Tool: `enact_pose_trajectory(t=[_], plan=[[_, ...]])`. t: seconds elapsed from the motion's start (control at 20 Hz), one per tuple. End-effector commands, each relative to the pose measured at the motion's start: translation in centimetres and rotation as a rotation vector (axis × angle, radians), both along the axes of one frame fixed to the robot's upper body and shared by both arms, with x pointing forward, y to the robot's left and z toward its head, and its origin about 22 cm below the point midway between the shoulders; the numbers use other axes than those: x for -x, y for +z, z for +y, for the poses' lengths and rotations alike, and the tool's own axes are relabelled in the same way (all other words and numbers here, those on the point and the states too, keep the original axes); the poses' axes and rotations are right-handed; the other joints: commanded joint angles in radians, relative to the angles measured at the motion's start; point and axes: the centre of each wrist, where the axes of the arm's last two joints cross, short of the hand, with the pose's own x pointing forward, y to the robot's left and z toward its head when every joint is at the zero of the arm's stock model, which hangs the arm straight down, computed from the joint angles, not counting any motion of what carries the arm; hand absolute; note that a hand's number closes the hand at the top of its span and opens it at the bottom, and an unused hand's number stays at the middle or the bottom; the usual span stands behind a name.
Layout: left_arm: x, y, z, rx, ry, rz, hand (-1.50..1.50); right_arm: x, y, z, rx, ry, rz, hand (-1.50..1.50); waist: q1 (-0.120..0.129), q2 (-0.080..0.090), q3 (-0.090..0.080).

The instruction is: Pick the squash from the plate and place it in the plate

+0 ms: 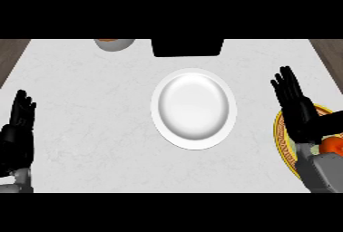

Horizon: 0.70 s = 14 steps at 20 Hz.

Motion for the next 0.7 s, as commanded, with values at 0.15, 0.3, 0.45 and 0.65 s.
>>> enact_pose_trajectory(t=[0.15,0.3,0.45,0.65], plan=[[0.1,-0.9,-2.7,0.019,-0.239,0.080,0.00,1.1,1.7,-4.7,0.014,0.105,0.105,1.50,0.024,-0.002,0.001],[-0.4,-1.7,-2.6,0.031,-0.256,0.101,0.00,0.6,6.4,-9.6,0.669,0.047,0.021,1.50,0.001,-0.001,-0.042],[-0.3,-3.1,-3.1,0.092,-0.344,0.149,0.00,3.2,-0.9,-8.7,0.357,-0.221,-0.072,-1.50,-0.001,0.002,0.001],[0.2,-4.0,-3.2,0.110,-0.367,0.147,0.00,8.0,-6.1,-10.2,0.383,-0.176,-0.163,-1.50,0.014,0.001,0.001]])
